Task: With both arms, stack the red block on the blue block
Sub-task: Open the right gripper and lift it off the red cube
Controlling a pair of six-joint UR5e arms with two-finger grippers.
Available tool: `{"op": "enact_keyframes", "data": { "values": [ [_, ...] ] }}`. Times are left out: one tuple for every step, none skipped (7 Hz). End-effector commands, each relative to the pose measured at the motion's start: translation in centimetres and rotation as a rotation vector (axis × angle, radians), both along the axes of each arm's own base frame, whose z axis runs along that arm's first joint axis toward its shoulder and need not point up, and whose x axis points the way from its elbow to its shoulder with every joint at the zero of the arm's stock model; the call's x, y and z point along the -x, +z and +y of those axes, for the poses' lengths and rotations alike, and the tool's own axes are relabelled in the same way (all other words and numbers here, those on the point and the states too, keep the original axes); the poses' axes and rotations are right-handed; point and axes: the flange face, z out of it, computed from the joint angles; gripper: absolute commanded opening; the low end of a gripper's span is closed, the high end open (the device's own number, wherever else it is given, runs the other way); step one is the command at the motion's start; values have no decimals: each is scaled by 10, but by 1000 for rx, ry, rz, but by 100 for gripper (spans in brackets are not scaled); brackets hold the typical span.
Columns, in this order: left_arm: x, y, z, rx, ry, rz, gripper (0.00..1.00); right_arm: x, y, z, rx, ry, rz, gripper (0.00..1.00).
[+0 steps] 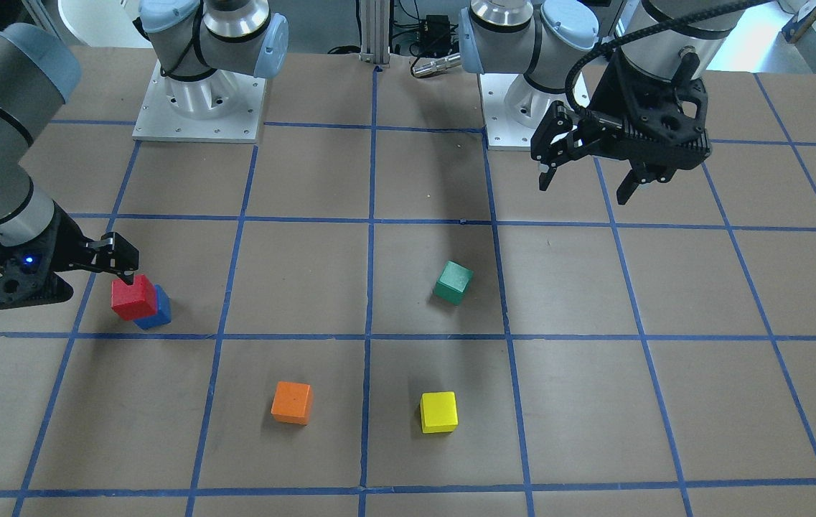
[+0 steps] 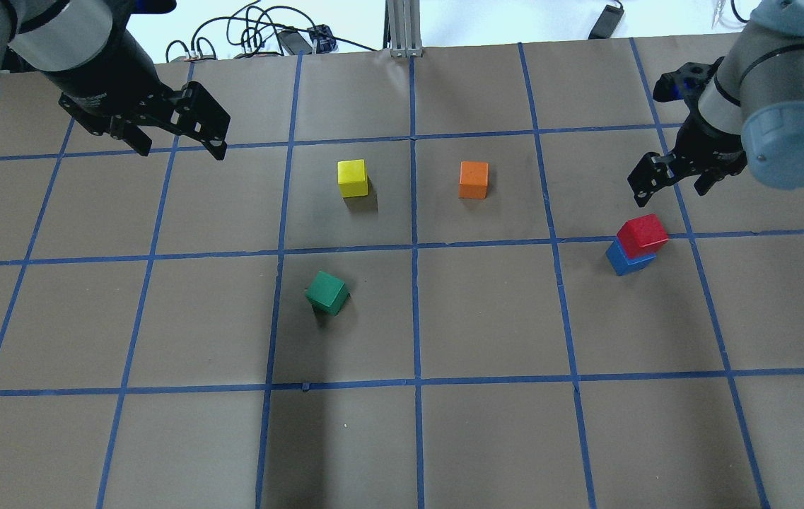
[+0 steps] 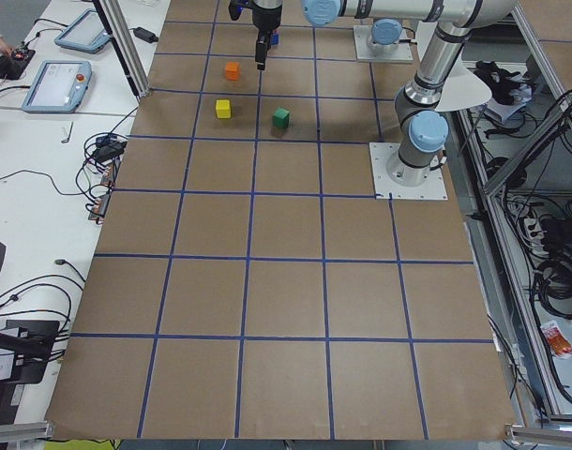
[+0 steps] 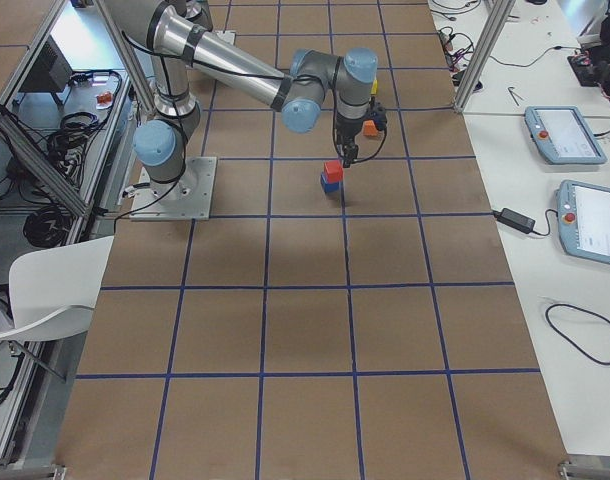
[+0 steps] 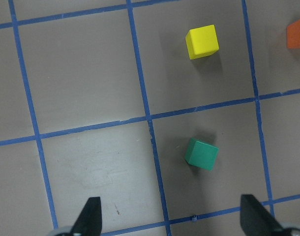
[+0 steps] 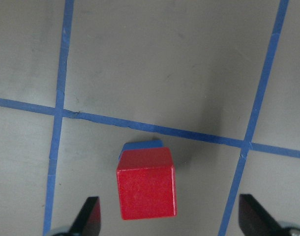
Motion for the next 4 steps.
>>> {"op": "enact_keyframes", "data": {
  "values": [
    [0, 2, 0, 5, 0, 1, 100, -40, 68, -11, -10, -16, 13, 100],
    [0, 2, 0, 5, 0, 0, 100, -54, 91, -14, -10, -99, 20, 100],
    [0, 2, 2, 5, 0, 1, 100, -73, 92, -4, -74, -144, 21, 100],
    [0, 2, 4, 5, 0, 1, 100, -91, 101, 6, -62, -164, 21, 100]
  ]
}}
